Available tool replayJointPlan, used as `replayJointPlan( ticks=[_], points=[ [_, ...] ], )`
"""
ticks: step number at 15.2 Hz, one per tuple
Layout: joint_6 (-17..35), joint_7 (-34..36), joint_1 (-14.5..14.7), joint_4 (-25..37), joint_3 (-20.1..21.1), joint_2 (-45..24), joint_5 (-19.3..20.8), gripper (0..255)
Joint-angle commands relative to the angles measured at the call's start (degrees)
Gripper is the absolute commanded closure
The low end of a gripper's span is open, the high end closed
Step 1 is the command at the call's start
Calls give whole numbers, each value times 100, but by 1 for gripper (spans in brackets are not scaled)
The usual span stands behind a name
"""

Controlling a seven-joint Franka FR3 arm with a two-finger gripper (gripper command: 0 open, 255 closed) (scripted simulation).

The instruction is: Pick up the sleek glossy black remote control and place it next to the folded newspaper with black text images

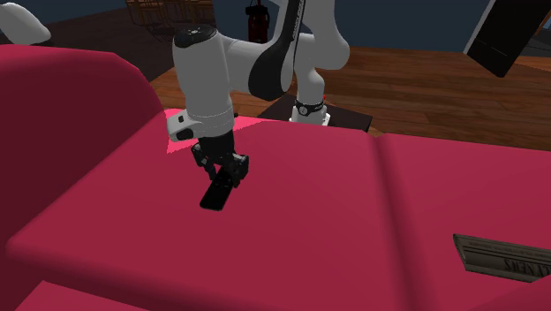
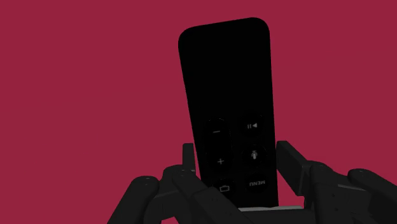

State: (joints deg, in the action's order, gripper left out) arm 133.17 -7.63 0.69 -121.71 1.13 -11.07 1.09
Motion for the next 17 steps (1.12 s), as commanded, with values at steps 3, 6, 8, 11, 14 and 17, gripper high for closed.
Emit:
replayJointPlan(
  ticks=[3, 6, 8, 11, 14, 17],
  points=[
    [0, 0, 0, 0, 0, -1, 0, 255],
    [-136, -2, 0, 42, 2, 94, -4, 255],
    [-277, -6, 0, 95, 3, 182, -9, 255],
    [-490, -12, -1, 182, 4, 307, -15, 255],
    [-705, -17, -1, 280, 5, 423, -20, 255],
    [-920, -22, -2, 390, 5, 530, -25, 255]
  ],
)
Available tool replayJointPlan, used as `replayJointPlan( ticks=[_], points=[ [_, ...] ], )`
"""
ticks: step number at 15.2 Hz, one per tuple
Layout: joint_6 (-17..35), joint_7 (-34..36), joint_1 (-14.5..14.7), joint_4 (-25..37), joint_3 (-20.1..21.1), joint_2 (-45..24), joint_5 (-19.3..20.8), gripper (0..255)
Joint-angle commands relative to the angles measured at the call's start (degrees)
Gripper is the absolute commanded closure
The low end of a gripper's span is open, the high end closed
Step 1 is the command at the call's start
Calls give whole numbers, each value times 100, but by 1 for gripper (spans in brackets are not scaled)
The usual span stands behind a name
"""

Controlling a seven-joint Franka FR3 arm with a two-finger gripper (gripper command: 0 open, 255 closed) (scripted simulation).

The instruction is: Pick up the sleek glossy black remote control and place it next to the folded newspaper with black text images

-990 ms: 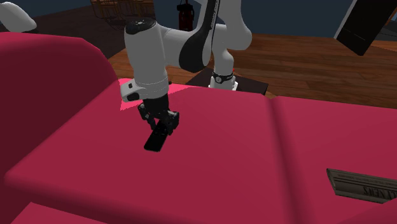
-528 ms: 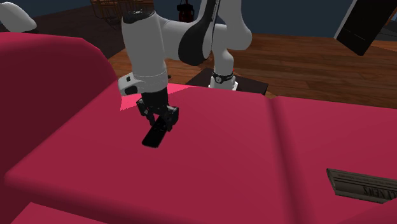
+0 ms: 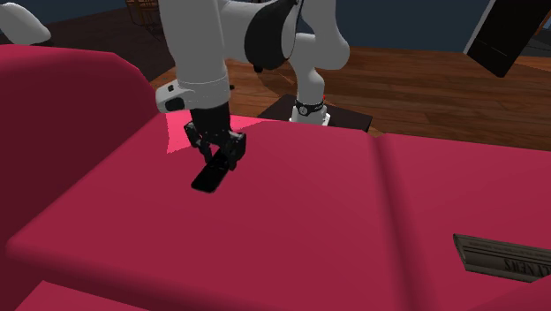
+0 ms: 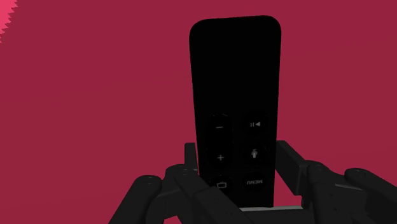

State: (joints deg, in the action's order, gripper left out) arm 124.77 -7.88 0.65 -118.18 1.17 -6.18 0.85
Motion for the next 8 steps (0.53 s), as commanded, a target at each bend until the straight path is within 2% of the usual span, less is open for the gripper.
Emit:
replayJointPlan(
  ticks=[1, 5, 8],
  points=[
    [-153, 2, 2, 76, 2, 75, -2, 255],
    [-371, -3, 2, 200, 3, 169, -7, 255],
    [-372, 410, 221, 180, 188, 184, 12, 255]
  ],
)
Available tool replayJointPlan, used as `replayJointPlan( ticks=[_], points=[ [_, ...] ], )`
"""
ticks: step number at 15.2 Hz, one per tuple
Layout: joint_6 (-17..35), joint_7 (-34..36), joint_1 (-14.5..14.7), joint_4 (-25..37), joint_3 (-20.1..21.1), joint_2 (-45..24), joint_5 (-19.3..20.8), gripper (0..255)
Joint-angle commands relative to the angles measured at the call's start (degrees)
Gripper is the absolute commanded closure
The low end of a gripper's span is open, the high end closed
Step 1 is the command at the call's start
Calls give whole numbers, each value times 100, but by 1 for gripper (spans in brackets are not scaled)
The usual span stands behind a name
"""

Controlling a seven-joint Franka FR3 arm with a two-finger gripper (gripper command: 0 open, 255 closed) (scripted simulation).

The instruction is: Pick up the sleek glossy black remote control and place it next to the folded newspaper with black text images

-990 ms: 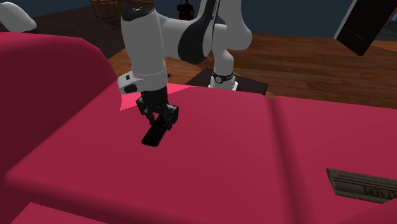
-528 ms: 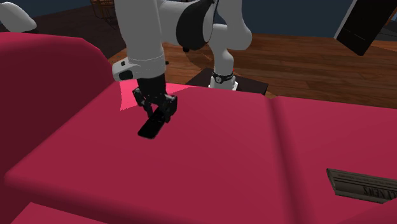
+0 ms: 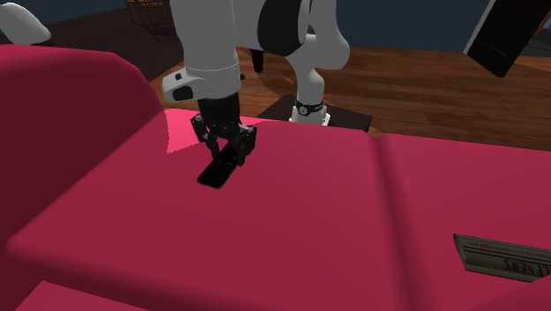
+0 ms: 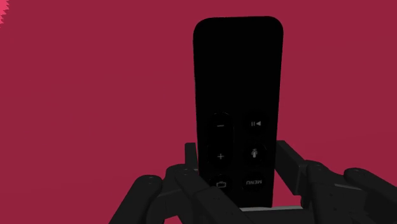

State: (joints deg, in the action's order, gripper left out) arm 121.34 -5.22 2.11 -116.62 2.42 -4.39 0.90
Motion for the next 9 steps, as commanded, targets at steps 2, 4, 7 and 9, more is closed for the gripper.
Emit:
replayJointPlan(
  ticks=[2, 4, 7, 9],
  points=[
    [-36, 421, 221, 43, 186, -10, 21, 255],
    [-50, 697, 368, 89, 307, -46, 38, 255],
    [-83, 1112, 589, 207, 487, -139, 70, 255],
    [-114, 1388, 737, 319, 603, -226, 99, 255]
  ],
)
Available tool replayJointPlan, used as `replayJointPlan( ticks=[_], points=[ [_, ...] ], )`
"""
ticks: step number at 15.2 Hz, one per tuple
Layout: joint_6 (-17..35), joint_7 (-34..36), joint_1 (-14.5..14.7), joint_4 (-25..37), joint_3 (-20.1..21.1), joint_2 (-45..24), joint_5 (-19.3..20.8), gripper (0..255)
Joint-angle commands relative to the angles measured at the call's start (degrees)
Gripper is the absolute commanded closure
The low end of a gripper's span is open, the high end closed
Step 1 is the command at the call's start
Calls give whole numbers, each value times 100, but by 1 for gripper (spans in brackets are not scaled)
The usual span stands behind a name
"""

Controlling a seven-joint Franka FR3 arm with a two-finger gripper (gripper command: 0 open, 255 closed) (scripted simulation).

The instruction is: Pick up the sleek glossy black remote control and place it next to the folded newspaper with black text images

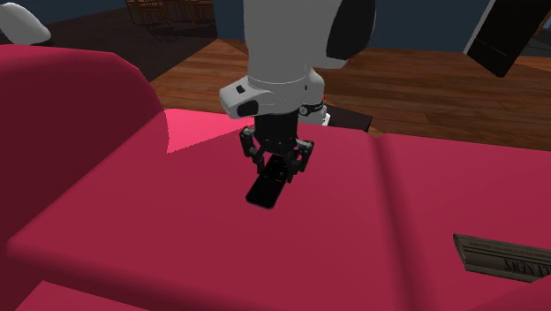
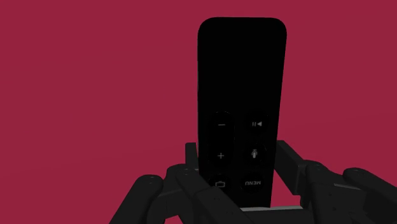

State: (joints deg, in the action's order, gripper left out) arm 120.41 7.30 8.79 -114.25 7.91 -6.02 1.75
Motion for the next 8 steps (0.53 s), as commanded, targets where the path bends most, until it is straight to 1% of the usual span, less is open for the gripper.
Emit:
replayJointPlan(
  ticks=[1, 8],
  points=[
    [-40, 275, 144, 148, 110, -114, 31, 255],
    [-229, 1227, 692, 805, 461, -615, 200, 255]
  ],
)
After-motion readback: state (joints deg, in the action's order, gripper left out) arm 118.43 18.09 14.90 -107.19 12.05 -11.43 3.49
